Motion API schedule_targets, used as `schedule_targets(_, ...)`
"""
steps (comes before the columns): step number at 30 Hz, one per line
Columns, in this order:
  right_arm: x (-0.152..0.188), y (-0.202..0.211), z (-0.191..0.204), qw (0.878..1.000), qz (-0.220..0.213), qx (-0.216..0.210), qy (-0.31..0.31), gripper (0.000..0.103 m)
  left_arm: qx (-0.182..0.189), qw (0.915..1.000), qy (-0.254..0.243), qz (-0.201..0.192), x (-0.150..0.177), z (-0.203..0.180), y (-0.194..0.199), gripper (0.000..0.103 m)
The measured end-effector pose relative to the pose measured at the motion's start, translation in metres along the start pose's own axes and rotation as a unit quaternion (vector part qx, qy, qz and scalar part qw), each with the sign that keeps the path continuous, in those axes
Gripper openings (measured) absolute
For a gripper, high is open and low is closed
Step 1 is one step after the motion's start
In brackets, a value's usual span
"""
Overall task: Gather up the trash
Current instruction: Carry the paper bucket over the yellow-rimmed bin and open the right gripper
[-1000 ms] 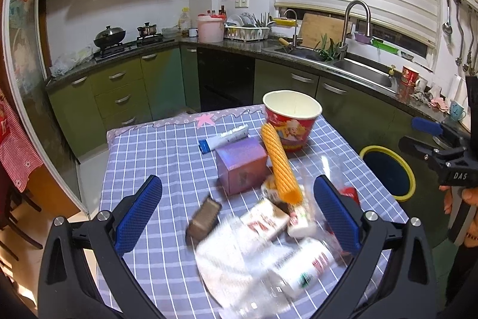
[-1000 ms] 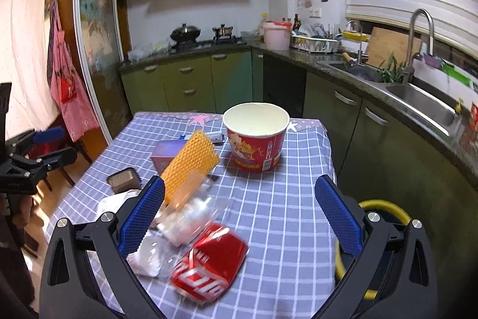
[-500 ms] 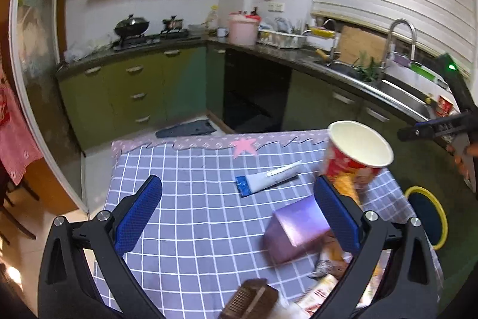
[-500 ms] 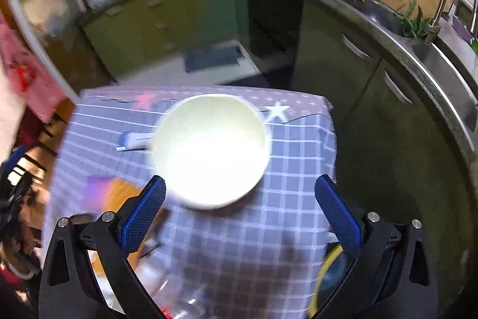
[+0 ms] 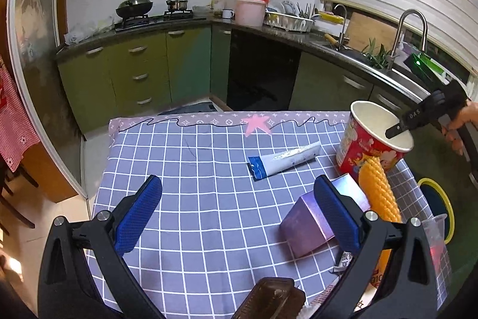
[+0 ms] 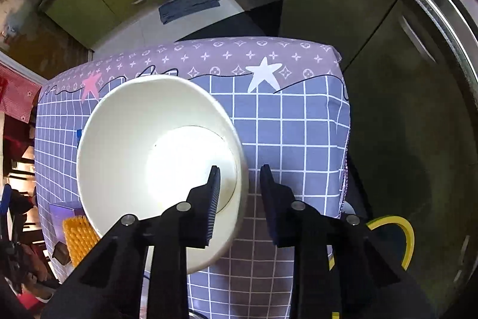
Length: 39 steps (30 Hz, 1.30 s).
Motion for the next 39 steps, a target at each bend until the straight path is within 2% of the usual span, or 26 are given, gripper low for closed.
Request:
schedule_targets(1, 0.001, -0.001, 0.0, 1.0, 0.004, -0.002, -0.004, 0.021, 0.001, 1.0, 0.0, 0.0, 0.0, -0.001, 0.0, 0.097)
schedule_targets(2, 0.001, -0.002, 0.002, 1.0, 0.008, -0.004, -0.007, 0.009, 0.003, 1.0, 0.0, 0.0, 0.0, -0.002, 0.001, 0.097)
schedule_targets(3, 0.002, -0.004, 0.001, 1.0, 0.01, -0.006, -0.01, 0.007, 0.004, 1.0, 0.0, 0.0, 0.0, -0.002, 0.001, 0.097)
schedule_targets(8, 0.001, 0.005, -0.001, 1.0, 0.001, -0.019, -0.019, 0.004, 0.006, 1.0, -0.002, 0.003, 0.001, -0.004, -0.001, 0.097)
schedule_targets(12, -0.005, 0.042, -0.016, 0.998, -0.034, -0.036, -0.036, 0.004, 0.009, 0.9999, -0.004, 0.005, 0.003, -0.004, -0.003, 0.097)
schedule_targets(17, 0.008, 0.111, -0.077, 0.994, -0.081, -0.021, -0.074, 0.004, 0.014, 0.9999, 0.0, 0.008, 0.005, -0.004, -0.004, 0.097)
schedule_targets(19, 0.033, 0.132, -0.12, 0.991, -0.087, 0.005, -0.1, 0.004, 0.016, 0.9998, -0.002, 0.005, 0.004, -0.007, -0.002, 0.097)
schedule_targets(22, 0.079, 0.141, -0.182, 0.986, -0.077, 0.043, -0.141, 0.005, 0.022, 0.9997, -0.008, 0.001, 0.003, -0.013, 0.002, 0.097)
schedule_targets(27, 0.146, 0.113, -0.249, 0.974, -0.057, 0.068, -0.207, 0.005, 0.031, 0.9993, -0.019, -0.004, 0.003, -0.024, 0.006, 0.097)
schedule_targets(31, 0.183, 0.058, -0.283, 0.967, -0.022, 0.088, -0.236, 0.005, 0.036, 0.999, -0.025, 0.001, 0.006, -0.031, 0.004, 0.097)
schedule_targets(36, 0.202, -0.004, -0.3, 0.963, 0.013, 0.096, -0.252, 0.005, 0.038, 0.9988, -0.028, 0.011, 0.009, -0.035, -0.002, 0.097)
schedule_targets(39, 0.202, -0.031, -0.302, 0.96, 0.03, 0.096, -0.261, 0.01, 0.037, 0.9988, -0.03, 0.015, 0.012, -0.035, -0.004, 0.097)
Point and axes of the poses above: each gripper's, at about its wrist camera, not at the fingertips, and y roughly against the way its jaws point, z to its left, x to its underside, the point moved 9 cm from there along -y, roughly the way its jaws point, and after that the axes turned 11 degrees about -z, right-handed, at the moved point
